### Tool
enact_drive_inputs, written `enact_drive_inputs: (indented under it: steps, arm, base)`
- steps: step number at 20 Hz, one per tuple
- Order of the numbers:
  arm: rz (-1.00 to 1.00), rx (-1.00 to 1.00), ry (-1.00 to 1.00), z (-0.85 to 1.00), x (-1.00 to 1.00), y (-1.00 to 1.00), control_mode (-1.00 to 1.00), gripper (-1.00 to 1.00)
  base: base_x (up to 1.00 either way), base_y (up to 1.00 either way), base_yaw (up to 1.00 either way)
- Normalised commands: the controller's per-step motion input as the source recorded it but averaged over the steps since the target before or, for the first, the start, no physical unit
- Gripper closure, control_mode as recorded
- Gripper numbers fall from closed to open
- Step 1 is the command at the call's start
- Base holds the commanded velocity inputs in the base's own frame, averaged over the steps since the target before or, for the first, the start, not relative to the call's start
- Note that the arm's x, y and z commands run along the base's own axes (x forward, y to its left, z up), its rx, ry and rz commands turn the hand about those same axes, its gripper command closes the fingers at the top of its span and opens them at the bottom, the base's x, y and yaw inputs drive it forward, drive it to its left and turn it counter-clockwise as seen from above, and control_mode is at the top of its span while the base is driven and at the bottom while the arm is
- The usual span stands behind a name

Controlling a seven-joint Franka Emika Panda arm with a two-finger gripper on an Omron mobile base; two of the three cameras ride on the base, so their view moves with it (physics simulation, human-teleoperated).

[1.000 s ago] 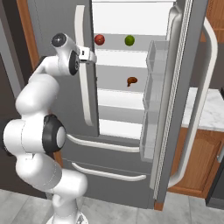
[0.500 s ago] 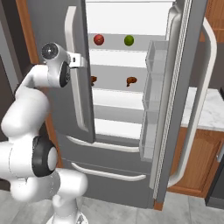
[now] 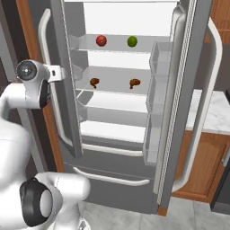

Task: Gather the lime and onion from the fridge and place them on a tray on the dining counter. Then gather the chicken drumsticks from the fridge and place them on the other tray.

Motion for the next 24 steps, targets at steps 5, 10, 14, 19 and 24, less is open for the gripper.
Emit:
enact_drive_inputs:
  steps: [5, 10, 14, 19, 24]
  arm:
    - [0.06, 0.0, 0.0, 0.08, -0.83, 0.53, -1.0, -1.0]
    - [-0.01, 0.09, 0.0, 0.27, -1.0, -0.24, -1.0, -1.0]
    - [-0.07, 0.17, 0.02, 0.44, -0.94, -0.74, -1.0, -1.0]
    - [-0.1, 0.19, 0.17, 0.41, -0.41, -0.98, -1.0, -1.0]
    - [-0.07, 0.2, 0.17, 0.05, -0.04, -0.89, -1.0, -1.0]
  base:
    - [0.0, 0.0, 0.0]
    - [0.0, 0.0, 0.0]
    - [0.0, 0.0, 0.0]
    - [0.0, 0.0, 0.0]
    - [0.0, 0.0, 0.0]
